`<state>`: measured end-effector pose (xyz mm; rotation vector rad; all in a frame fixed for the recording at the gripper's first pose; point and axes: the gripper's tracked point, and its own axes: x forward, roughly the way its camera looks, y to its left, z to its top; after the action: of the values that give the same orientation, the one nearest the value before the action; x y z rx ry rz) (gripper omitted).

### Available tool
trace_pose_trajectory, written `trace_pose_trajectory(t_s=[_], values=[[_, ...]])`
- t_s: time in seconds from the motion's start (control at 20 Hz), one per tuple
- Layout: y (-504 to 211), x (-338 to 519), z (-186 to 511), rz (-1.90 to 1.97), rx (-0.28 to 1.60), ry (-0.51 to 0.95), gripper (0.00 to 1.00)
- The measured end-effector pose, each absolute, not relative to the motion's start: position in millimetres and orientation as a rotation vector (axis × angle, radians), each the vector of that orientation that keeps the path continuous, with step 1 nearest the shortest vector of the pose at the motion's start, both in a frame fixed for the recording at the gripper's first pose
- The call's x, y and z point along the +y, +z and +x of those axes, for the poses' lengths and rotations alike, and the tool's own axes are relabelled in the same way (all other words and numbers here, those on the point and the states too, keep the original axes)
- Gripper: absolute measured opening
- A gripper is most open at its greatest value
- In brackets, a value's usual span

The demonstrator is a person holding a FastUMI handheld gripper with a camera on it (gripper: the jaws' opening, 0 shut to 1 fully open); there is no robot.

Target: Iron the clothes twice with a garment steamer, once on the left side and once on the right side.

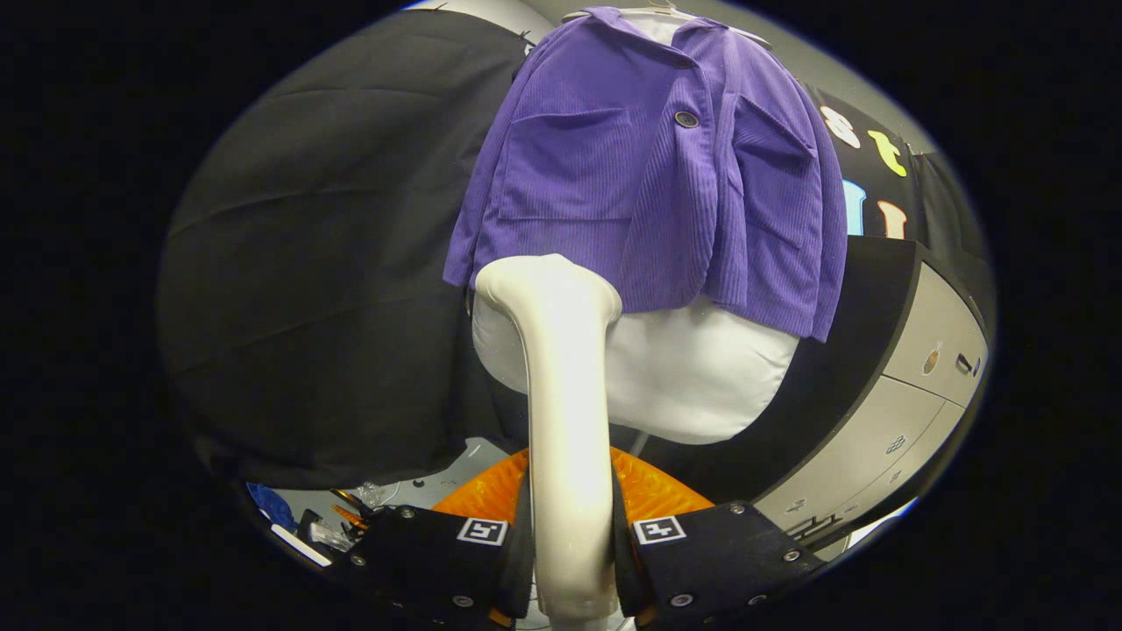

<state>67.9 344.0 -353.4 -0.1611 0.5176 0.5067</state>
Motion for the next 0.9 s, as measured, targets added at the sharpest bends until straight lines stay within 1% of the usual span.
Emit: trace_pose_trajectory(t_s=[0.25, 0.4, 0.65, 0.9], values=[[-383.6, 343.6, 51.2, -0.183, 0.592, 0.536, 0.38], [-388.4, 336.5, 36.0, -0.161, 0.620, 0.535, 0.38], [-363.9, 300.9, 16.9, -0.079, 0.613, 0.489, 0.38], [-316.9, 232.5, 15.8, 0.004, 0.551, 0.406, 0.38]])
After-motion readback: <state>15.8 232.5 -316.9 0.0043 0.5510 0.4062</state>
